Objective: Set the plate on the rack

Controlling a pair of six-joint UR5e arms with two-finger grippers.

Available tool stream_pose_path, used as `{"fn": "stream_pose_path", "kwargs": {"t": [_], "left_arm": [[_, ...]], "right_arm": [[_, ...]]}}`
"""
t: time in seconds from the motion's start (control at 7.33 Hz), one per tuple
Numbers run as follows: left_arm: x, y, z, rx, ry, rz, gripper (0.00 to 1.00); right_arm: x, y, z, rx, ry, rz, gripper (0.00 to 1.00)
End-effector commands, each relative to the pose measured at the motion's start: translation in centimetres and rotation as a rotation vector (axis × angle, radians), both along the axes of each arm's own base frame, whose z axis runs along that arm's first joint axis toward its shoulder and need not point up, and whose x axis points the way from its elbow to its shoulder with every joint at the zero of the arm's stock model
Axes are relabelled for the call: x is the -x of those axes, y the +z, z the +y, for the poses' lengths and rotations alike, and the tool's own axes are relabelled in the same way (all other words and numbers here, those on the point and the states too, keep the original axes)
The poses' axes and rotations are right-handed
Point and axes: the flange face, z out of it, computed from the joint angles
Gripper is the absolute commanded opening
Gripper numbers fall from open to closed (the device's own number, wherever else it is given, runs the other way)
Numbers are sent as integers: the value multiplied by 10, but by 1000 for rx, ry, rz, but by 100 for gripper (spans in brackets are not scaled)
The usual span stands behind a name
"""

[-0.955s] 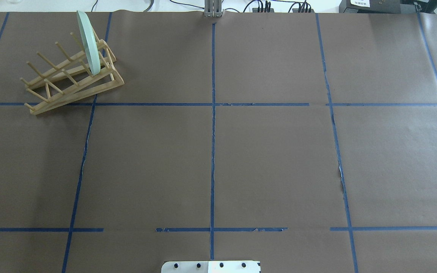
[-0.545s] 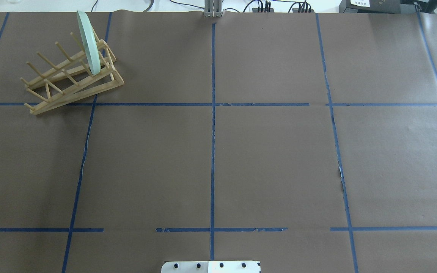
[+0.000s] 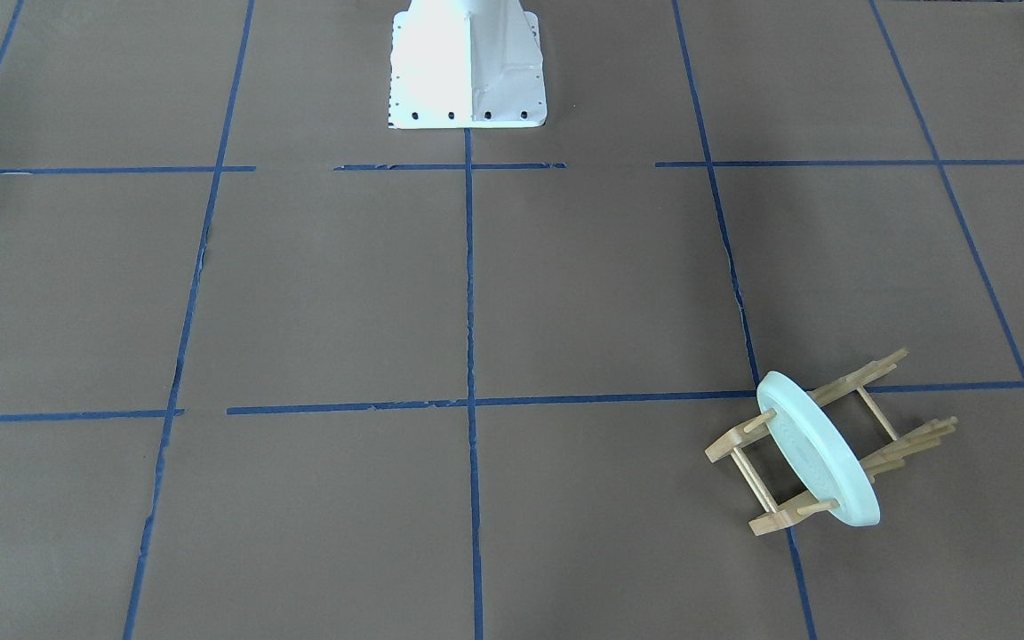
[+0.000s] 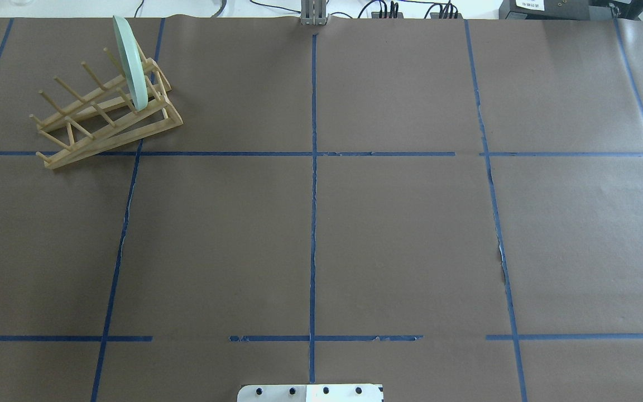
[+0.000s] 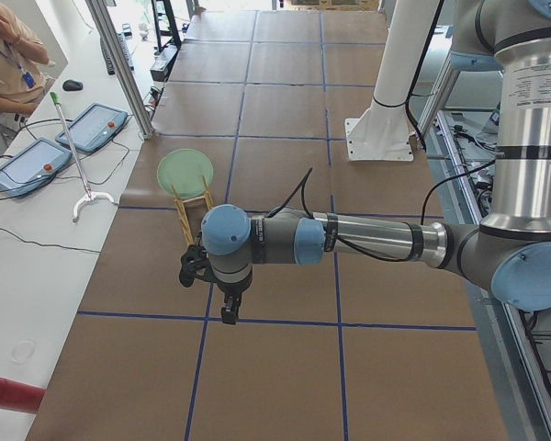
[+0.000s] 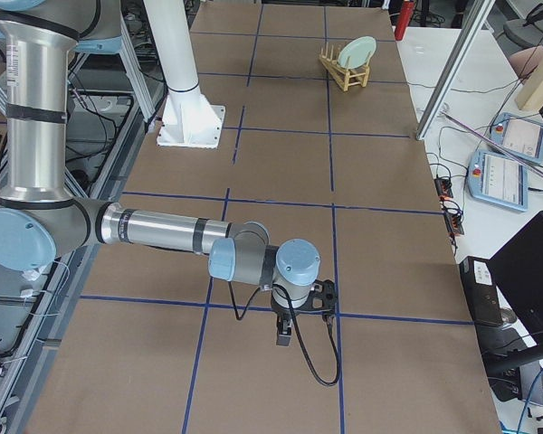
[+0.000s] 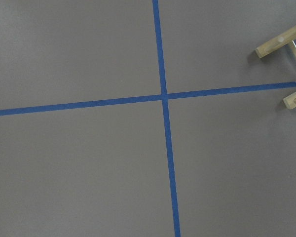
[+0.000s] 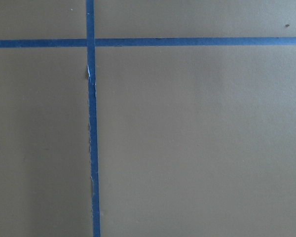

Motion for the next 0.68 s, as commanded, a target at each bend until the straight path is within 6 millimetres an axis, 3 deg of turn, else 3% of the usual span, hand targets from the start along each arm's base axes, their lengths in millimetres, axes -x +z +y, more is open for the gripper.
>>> {"fn": "stream_pose_path", "kwargs": {"t": [0.0,0.41,0.55], "left_arm": [[3,-1,-4,-45,-6,-47,100],[3,19,7,-7,-5,-41,100],[2,13,6,1,-4,-42,100]], "right_arm": [[0,0,0,-1,-1,0,100],[0,0,0,0,1,0,100],[0,0,0,1,-1,0,100]]}}
